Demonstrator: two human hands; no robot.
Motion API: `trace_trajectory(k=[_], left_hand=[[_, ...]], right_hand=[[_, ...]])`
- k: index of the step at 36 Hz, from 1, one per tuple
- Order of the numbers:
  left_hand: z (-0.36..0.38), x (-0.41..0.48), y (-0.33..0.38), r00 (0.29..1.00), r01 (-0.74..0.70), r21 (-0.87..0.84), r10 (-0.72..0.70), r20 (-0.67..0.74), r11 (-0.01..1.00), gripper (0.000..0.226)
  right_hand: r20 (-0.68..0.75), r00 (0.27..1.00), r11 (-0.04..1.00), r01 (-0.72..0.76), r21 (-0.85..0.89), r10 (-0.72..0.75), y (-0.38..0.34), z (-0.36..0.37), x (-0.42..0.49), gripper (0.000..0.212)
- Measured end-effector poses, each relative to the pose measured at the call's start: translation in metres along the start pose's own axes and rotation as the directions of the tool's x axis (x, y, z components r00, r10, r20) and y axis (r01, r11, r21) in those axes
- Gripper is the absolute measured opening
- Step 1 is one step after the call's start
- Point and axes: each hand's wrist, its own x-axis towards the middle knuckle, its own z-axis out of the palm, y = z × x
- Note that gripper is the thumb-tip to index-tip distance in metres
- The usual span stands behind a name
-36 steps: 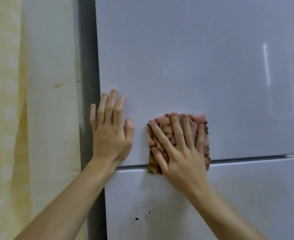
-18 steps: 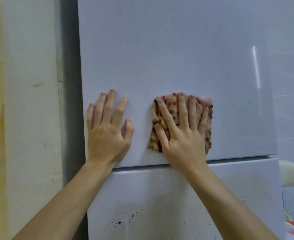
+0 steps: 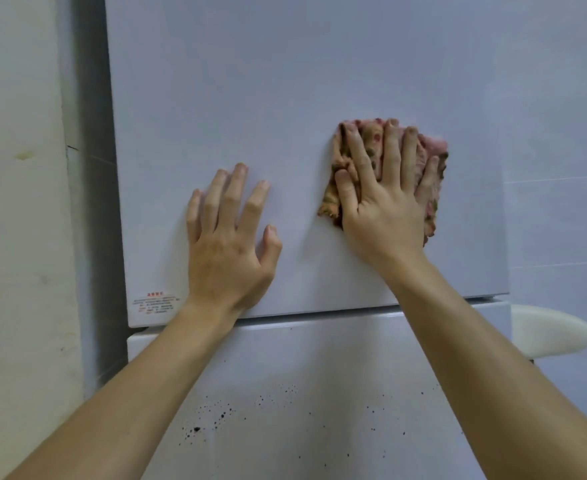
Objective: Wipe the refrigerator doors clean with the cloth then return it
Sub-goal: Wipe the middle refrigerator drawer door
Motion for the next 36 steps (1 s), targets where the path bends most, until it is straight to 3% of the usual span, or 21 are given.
trace_trajectory(k=[5,14,21,25,32,36], left_hand=[[0.003,-0.001,0.006,0.999,0.013,0.011,-0.013,-0.029,1.000,0.056],[0.011,0.000,0.020,0.998,-0.034,0.088,0.039,-0.054,0.996,0.057],[0.013,0.004,0.022,0.997,-0.045,0.060,0.049,-0.054,0.997,0.057],[0.012,0.004,0.025,0.998,-0.041,0.067,0.044,-0.047,0.997,0.057],[0.014,0.010,0.024,0.997,-0.048,0.054,0.051,-0.060,0.997,0.054],[0.013,0.010,0.025,0.998,-0.041,0.039,0.043,-0.051,0.998,0.054]], right_hand=[[-0.084,0.990,0.993,0.113,-0.024,-0.115,0.024,0.011,-0.058,0.055],[0.007,0.962,0.961,0.275,-0.031,-0.274,0.073,0.003,-0.104,0.056],[0.021,1.000,0.999,-0.001,0.034,0.000,0.067,-0.010,-0.003,0.059],[0.035,0.998,0.997,-0.051,0.051,0.049,0.071,-0.016,0.022,0.059],[-0.010,0.997,0.996,-0.079,0.044,0.079,0.087,-0.012,-0.044,0.061],[0.037,0.997,0.998,-0.065,0.016,0.064,0.114,-0.009,-0.100,0.062]])
